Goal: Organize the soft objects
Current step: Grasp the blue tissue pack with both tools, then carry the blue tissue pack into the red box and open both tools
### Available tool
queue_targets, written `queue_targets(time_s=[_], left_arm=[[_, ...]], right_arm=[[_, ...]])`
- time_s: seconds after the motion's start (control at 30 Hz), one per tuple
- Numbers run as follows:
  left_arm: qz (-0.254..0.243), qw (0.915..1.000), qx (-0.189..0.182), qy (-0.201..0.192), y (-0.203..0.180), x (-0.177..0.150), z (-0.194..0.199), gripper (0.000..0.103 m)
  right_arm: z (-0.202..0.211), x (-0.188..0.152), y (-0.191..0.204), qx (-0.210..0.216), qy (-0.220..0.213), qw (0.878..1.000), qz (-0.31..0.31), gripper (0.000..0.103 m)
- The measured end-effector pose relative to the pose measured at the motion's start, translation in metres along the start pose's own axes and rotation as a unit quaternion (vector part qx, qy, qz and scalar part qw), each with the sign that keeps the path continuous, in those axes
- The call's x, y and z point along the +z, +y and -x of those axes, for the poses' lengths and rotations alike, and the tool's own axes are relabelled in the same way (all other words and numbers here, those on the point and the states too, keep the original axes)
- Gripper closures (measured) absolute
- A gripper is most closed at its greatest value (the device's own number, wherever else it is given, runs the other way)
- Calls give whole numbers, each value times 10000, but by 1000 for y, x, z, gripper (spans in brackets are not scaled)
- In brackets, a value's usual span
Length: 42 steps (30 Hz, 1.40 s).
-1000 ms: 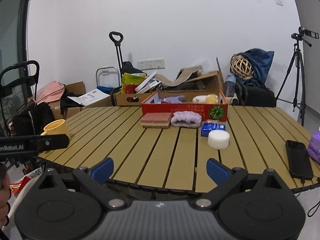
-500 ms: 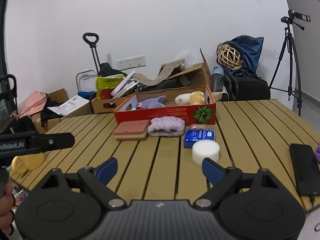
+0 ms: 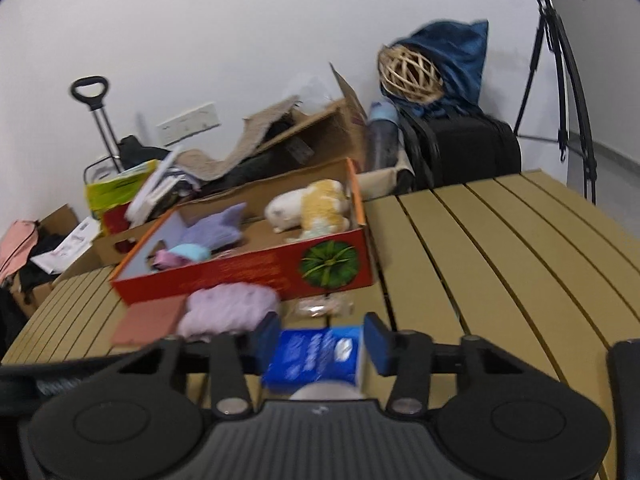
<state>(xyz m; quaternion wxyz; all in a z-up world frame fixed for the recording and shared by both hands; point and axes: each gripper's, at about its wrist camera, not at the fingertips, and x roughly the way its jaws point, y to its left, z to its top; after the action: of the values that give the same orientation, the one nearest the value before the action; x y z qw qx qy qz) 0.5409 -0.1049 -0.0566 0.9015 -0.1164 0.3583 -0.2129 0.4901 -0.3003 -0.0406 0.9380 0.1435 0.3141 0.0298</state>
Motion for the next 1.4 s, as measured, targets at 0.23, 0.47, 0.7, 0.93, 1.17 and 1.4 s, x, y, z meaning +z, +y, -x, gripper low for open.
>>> queue_targets(time_s=[0.23,0.47,0.7,0.93,1.17,1.4], left_arm=[[415,9974,-334,487,7,-8,-47,73],[932,9934,-553,382,24,-9,-48,79],[829,9951,-516,-146,9,5,16,80],[892,9933,-261,-680,7,-39,130,80],[811,9922,34,-941,-3,-85,228,80],[498,9908,184,-1241,-29,-106,288,80]], right_arm=[[-45,-11,-29,235,625,9947,-776,78],[-51,-15,-41,588,628,9886,-1235,83],[-7,-2,-13,796,149,9929,-877,86],[80,-33,41,1201,-51,9908,-623,86],[162,-72,92,1425,-151,9897,-40,86],[225,-86,112,1557,-431,9867,201,86]])
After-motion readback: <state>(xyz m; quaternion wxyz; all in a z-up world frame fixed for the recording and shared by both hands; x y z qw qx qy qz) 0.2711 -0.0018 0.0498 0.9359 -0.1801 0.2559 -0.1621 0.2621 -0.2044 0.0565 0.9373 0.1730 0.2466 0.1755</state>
